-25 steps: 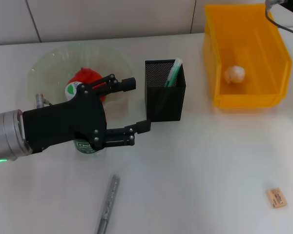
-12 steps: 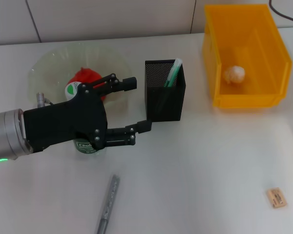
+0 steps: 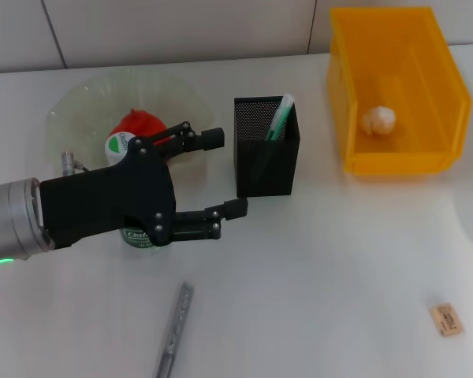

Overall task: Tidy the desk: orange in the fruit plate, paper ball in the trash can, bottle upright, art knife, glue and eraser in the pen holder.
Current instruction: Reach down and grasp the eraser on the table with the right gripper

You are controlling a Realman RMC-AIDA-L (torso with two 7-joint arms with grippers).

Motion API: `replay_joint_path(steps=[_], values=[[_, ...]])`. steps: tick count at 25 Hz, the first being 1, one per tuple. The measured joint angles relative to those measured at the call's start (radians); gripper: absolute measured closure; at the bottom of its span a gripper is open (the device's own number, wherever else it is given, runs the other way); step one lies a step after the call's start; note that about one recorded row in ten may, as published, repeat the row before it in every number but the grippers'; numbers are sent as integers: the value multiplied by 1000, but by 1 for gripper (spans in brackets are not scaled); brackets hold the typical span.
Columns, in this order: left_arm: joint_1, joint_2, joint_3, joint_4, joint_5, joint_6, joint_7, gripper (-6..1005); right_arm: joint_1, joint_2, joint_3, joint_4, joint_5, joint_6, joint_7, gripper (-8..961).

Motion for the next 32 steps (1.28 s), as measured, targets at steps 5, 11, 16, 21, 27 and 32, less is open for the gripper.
replay_joint_path(steps=[5,11,16,21,27,32], values=[[-1,0,5,0,0,-3,-6,137,-87,5,13,-126,-135,-42,22,220],[-2,0,8,-2,0,-4,-13,137,-147,2,35,-275,-301,-67,140,220],[-4,0,8,-13,0,-7,-13,137,-145,6,62,-432,-574,-124,306,220],[-4,0,9,-14,0,-9,-13,137,-137,7,54,-542,-734,-195,395,220],[-8,0,14,-14,0,-12,-14,137,-75,8,15,-682,-1026,-331,580,220],[-17,0,17,-22,0,-19,-14,137,-28,10,-110,-713,-1227,-428,688,220]])
